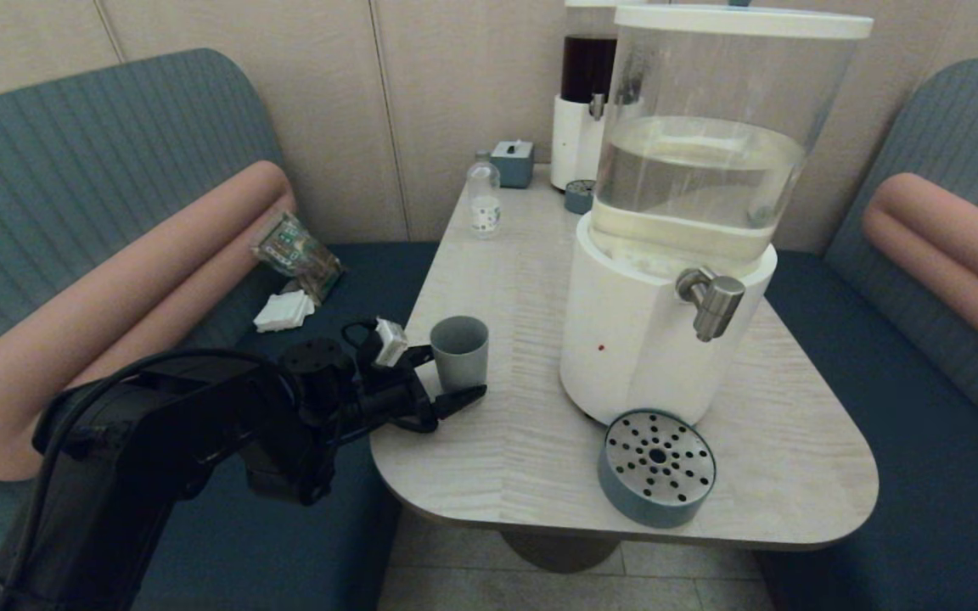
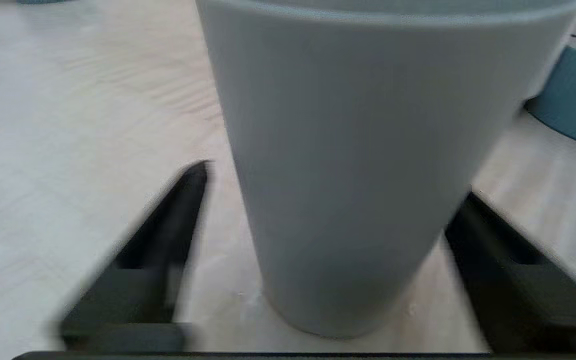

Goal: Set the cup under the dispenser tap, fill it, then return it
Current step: Pick up the cup, then place it under the water dispenser

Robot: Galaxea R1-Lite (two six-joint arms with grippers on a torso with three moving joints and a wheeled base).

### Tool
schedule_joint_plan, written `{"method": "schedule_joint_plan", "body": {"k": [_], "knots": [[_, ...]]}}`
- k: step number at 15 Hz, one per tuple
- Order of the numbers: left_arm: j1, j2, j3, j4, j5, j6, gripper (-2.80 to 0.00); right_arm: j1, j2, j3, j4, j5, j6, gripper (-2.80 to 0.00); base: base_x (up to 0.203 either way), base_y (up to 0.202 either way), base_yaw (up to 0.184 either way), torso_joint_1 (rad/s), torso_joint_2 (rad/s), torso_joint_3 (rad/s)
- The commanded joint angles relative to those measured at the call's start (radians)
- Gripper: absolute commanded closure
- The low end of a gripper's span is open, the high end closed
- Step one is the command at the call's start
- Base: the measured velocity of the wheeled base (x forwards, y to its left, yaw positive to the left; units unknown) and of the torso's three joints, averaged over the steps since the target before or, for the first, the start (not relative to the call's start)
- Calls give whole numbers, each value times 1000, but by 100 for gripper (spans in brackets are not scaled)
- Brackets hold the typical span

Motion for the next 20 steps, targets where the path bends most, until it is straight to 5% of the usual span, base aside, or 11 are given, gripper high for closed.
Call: {"method": "schedule_joint_plan", "body": {"k": [1,7,12,15,20], "knots": [[-3,0,-31,-9,8,-1,0,0,0,0,0,0,-1,0,0,0,0,0,0,0],[-10,-43,11,-9,13,-2,0,0,0,0,0,0,1,0,0,0,0,0,0,0],[-38,-237,208,-9,11,1,0,0,0,0,0,0,1,0,0,0,0,0,0,0],[-131,-366,312,-9,20,-2,0,0,0,0,0,0,-1,0,0,0,0,0,0,0],[-283,-386,315,-9,112,-35,0,0,0,0,0,0,1,0,0,0,0,0,0,0]]}}
